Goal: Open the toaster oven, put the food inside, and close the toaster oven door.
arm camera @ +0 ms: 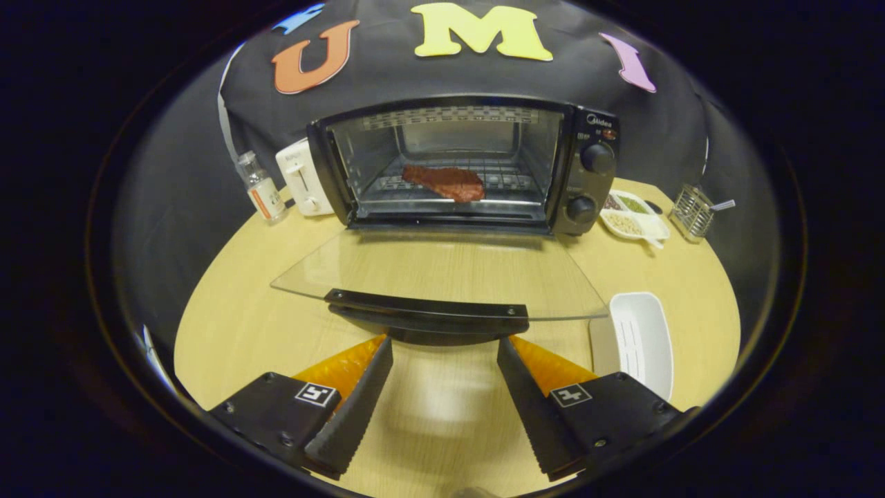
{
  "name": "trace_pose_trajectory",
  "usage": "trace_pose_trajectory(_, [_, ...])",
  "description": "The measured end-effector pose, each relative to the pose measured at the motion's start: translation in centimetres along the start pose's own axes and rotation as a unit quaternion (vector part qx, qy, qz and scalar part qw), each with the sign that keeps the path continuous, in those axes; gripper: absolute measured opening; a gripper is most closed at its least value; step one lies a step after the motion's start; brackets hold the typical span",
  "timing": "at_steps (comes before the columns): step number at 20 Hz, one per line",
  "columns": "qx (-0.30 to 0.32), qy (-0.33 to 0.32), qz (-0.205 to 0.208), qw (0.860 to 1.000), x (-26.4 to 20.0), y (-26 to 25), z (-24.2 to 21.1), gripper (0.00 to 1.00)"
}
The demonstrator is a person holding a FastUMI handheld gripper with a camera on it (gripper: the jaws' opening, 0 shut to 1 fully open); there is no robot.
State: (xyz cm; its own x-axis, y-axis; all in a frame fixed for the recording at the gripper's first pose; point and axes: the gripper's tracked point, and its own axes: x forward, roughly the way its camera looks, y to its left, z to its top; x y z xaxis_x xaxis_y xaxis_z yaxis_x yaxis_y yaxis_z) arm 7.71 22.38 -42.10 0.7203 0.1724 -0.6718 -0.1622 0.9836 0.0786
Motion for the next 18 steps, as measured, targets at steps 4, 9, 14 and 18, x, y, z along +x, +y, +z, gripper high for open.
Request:
trace_pose_trajectory(4, [-0.001,-0.031,0.007,0.999,-1.5,0.5,4.0,0.98])
trace_pose_trajectory(9, [-0.006,-0.072,0.012,0.997,-1.1,0.8,10.0,0.99])
trace_pose_trajectory(14, [-0.001,-0.106,0.013,0.994,-2.2,1.3,12.1,0.97])
trace_pose_trajectory(18, [0.013,-0.115,0.015,0.993,-4.4,0.4,12.1,0.97])
